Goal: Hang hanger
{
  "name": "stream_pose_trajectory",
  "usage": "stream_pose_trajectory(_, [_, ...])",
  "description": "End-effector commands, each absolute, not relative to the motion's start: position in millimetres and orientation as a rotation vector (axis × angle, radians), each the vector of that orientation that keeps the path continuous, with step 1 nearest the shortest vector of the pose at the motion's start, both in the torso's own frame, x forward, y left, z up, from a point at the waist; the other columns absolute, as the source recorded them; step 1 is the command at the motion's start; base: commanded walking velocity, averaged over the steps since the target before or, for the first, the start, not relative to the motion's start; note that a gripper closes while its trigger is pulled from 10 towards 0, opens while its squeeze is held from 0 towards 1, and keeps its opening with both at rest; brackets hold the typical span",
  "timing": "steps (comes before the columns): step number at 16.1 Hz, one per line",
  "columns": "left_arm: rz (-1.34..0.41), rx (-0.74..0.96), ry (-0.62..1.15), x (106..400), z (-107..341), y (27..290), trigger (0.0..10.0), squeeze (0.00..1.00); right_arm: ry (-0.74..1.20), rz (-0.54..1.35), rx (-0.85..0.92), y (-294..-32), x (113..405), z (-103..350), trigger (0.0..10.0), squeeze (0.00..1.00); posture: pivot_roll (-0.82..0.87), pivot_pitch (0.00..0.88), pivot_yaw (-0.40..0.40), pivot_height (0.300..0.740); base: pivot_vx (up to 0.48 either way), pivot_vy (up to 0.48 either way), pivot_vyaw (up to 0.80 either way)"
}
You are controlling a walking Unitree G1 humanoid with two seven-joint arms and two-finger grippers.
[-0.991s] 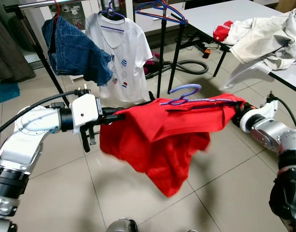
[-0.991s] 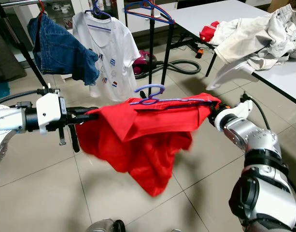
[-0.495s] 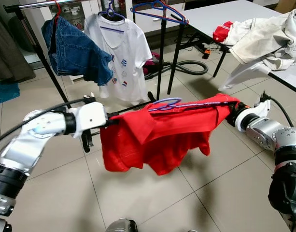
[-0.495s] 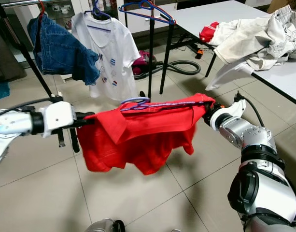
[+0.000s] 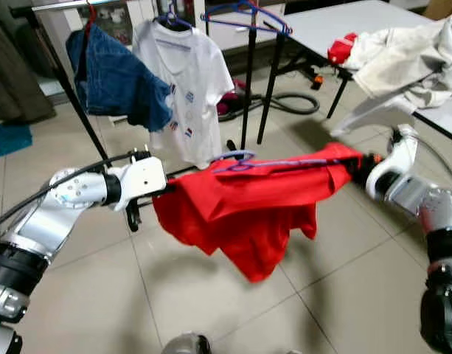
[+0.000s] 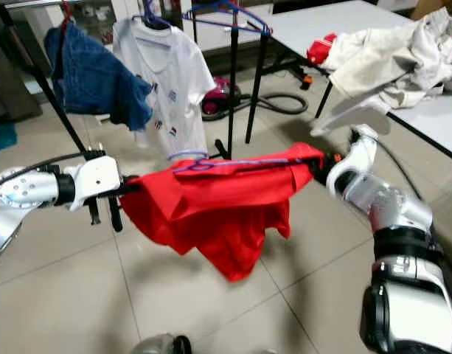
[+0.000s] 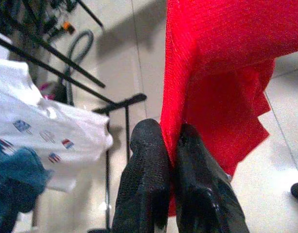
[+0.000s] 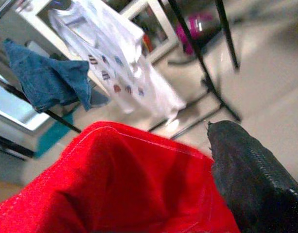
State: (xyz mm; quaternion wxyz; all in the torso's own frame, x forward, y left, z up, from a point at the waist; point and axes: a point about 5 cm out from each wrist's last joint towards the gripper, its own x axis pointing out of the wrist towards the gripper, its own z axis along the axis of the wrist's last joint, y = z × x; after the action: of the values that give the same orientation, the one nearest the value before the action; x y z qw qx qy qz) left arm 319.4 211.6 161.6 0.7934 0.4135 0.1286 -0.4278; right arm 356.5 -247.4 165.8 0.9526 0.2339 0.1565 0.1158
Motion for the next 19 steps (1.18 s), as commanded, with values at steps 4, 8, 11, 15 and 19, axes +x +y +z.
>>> stream_pose_trajectory(4, [-0.680,0.924,0.730,302,126,297,0.0,0.00,0.157,-0.041,0.323,-332,338,200,0.0,0.00,-0.02,0.054,0.058,0.740,0.000,0.000,0.00])
stream_pose_trajectory(8, [-0.659,0.925,0.790,296,120,308,0.0,0.00,-0.019,-0.241,0.871,-385,320,202,0.0,0.00,-0.03,0.049,0.066,0.740,0.000,0.000,0.00])
stream_pose_trajectory(11, [-0.657,0.907,0.789,296,118,308,0.0,0.00,-0.092,-0.241,1.121,-389,313,192,0.0,0.00,-0.03,0.039,0.055,0.740,0.000,0.000,0.00])
stream_pose_trajectory(15, [-0.648,0.911,0.824,291,116,316,0.0,0.00,-0.245,-0.264,1.260,-405,303,193,0.0,0.00,-0.02,0.035,0.058,0.740,0.000,0.000,0.00])
stream_pose_trajectory(19, [-0.650,0.928,0.908,283,108,325,0.0,0.00,-0.148,0.032,0.661,-380,317,235,0.0,0.00,-0.01,0.043,0.062,0.740,0.000,0.000,0.00])
